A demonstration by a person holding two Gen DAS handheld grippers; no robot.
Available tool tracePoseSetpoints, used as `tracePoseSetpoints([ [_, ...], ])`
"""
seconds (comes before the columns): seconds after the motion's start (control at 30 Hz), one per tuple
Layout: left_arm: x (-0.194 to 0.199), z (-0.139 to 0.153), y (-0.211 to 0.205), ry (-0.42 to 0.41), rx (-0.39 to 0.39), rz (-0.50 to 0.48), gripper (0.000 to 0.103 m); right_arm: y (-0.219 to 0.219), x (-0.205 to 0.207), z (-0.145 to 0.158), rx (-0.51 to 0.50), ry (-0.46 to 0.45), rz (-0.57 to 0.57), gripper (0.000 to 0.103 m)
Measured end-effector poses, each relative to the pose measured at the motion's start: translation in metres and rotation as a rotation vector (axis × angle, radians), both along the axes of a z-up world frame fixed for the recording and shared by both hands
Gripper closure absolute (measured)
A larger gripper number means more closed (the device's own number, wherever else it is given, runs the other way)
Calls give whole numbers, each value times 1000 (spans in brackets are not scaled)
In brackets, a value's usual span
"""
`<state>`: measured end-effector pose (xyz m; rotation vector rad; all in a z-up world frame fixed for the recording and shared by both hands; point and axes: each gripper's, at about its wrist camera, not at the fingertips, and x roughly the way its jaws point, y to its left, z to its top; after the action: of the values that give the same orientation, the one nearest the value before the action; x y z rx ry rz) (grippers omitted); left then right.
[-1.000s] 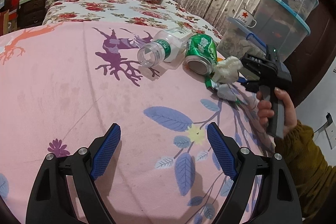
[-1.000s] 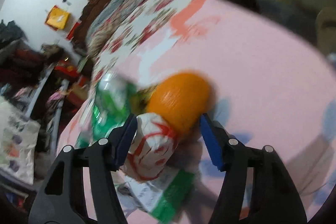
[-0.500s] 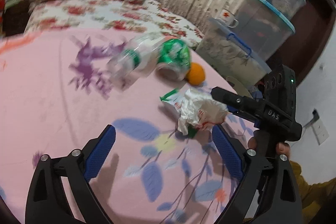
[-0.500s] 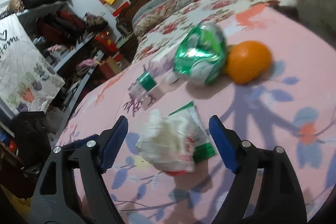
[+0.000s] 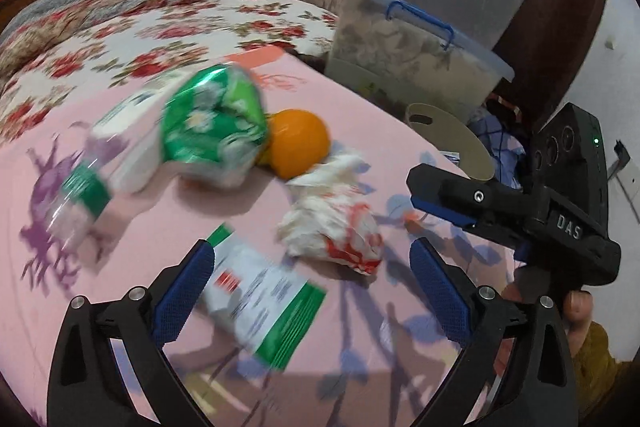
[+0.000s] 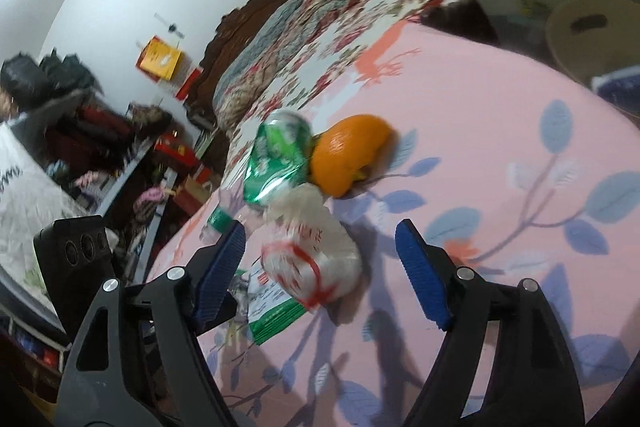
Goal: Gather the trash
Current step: 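Grasp the crumpled white-red plastic bag with the left gripper, then grasp the green-white packet with right while left holds the plastic bag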
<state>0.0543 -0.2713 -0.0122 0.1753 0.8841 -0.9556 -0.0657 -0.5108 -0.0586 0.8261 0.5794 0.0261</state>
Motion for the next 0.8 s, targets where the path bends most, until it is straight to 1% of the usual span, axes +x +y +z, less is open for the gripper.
tracePoseSetpoints([
  [0.03,2,-4,-14,-2,27,-11,9,3,2,0,5,-2,-10,25],
  [0.07,4,-7,-23,7,43,-19,9,-4,-4,0,10,-4,-26,25],
  [0.1,5,-9,-29,14,50,-23,9,3,0,2,10,-3,-36,25],
  [0.13,7,-14,-40,22,63,-30,13,1,-1,2,9,-2,-45,25],
  [0.17,9,-17,-45,26,73,-38,34,7,4,5,6,0,-52,25],
  [0.2,9,-21,-51,36,88,-53,52,15,9,9,3,2,-56,26],
  [0.23,11,-24,-55,68,88,-76,56,20,12,11,-1,3,-59,26],
  [0.27,12,-23,-51,76,71,-63,62,19,11,12,-10,8,-58,26],
  [0.3,12,-19,-45,73,57,-53,63,27,12,13,-19,12,-56,27],
  [0.33,9,-10,-34,67,27,-52,63,30,13,15,-29,19,-48,27],
  [0.4,5,11,-2,64,-53,-46,63,44,23,18,-65,48,-7,27],
  [0.43,2,22,21,60,-97,-37,63,53,29,18,-85,62,22,27],
  [0.47,0,32,47,47,-132,-15,63,67,37,19,-124,80,74,27],
  [0.5,-2,38,73,32,-148,18,62,79,44,19,-157,93,115,26],
  [0.57,-1,41,109,21,-139,87,62,108,60,18,-248,122,210,26],
  [0.63,0,35,138,21,-100,153,62,144,77,16,-369,162,306,26],
  [0.7,-2,25,160,36,-65,205,62,169,88,11,-459,185,359,26],
  [0.73,-3,19,170,53,-60,224,62,182,94,10,-504,195,383,26],
  [0.8,-7,9,182,85,-68,249,62,196,101,6,-557,216,410,26],
])
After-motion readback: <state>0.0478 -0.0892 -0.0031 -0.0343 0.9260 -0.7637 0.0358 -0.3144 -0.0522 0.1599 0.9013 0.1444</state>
